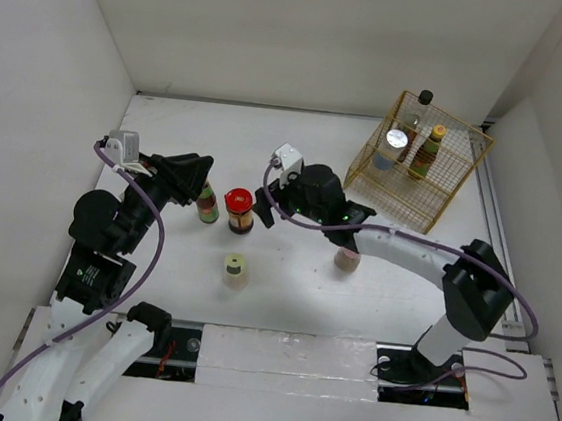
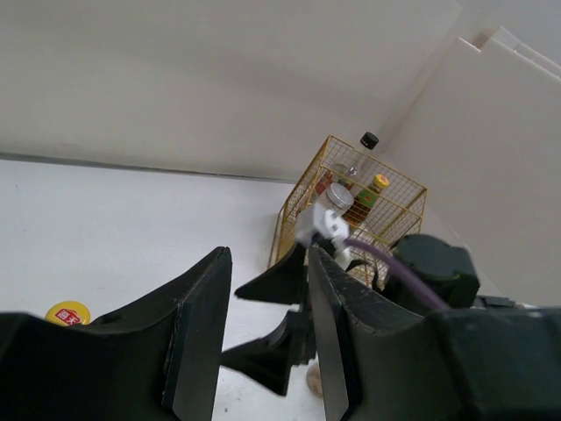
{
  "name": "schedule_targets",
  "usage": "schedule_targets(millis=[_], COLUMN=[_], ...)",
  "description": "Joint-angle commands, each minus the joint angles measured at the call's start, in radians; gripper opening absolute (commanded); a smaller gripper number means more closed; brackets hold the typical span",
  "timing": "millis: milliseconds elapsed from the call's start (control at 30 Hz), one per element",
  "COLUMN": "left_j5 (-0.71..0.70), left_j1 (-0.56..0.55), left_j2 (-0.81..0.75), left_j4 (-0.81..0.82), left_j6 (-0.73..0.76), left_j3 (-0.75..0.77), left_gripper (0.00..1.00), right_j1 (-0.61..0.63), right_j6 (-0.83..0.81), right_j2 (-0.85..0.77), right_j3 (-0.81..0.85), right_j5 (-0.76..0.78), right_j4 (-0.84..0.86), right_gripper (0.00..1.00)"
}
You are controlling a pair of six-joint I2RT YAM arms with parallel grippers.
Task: Organize the condiment bottles
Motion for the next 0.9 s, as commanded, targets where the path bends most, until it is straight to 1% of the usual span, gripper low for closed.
schedule_targets(millis=[0, 100, 267, 400, 433, 467, 533, 567, 600, 633, 667, 733, 800, 833, 867], left_j5=[0.007, 0.007, 0.007, 0.016, 0.016, 0.016, 0.016, 0.016, 0.007, 0.007, 0.007, 0.007, 0.007, 0.016, 0.016], left_j1=[0.003, 0.003, 0.003, 0.003, 0.003, 0.003, 0.003, 0.003, 0.003, 0.003, 0.003, 0.003, 0.003, 0.003, 0.003], left_j2=[-0.01, -0.01, -0.01, -0.01, -0.019, -0.019, -0.019, -0.019, -0.019, -0.019, -0.019, -0.028, -0.029, -0.029, -0.029], left_j4=[0.051, 0.051, 0.051, 0.051, 0.051, 0.051, 0.051, 0.051, 0.051, 0.051, 0.051, 0.051, 0.051, 0.051, 0.051], left_j6=[-0.004, -0.004, -0.004, -0.004, -0.004, -0.004, -0.004, -0.004, -0.004, -0.004, -0.004, -0.004, -0.004, -0.004, -0.004], left_j3=[-0.006, -0.006, -0.006, -0.006, -0.006, -0.006, -0.006, -0.006, -0.006, -0.006, -0.006, -0.006, -0.006, -0.006, -0.006], left_gripper=[0.36, 0.36, 0.36, 0.36, 0.36, 0.36, 0.36, 0.36, 0.36, 0.36, 0.36, 0.36, 0.36, 0.36, 0.36], right_j1=[0.044, 0.09, 0.091, 0.091, 0.1, 0.1, 0.1, 0.1, 0.1, 0.1, 0.1, 0.1, 0.086, 0.075, 0.062], right_j6=[-0.04, -0.059, -0.068, -0.077, -0.077, -0.065, -0.065, -0.051, -0.036, -0.036, -0.036, -0.036, -0.036, -0.036, -0.036], right_j2=[0.043, 0.097, 0.215, 0.309, 0.327, 0.359, 0.372, 0.372, 0.348, 0.325, 0.299, 0.187, 0.089, -0.008, -0.053], right_j3=[0.02, 0.053, 0.17, 0.262, 0.274, 0.288, 0.299, 0.299, 0.282, 0.268, 0.256, 0.227, 0.193, 0.184, 0.184], right_j5=[-0.039, -0.04, -0.003, -0.012, -0.012, -0.012, -0.012, 0.003, 0.003, 0.003, 0.025, 0.086, 0.118, 0.131, 0.131], right_j4=[0.046, 0.037, 0.026, 0.026, 0.049, 0.061, 0.061, 0.072, 0.09, 0.107, 0.119, 0.12, 0.12, 0.12, 0.12], right_gripper=[1.0, 1.0, 1.0, 1.0, 0.97, 0.92, 0.77, 0.62, 0.55, 0.51, 0.49, 0.46, 0.46, 0.46, 0.45])
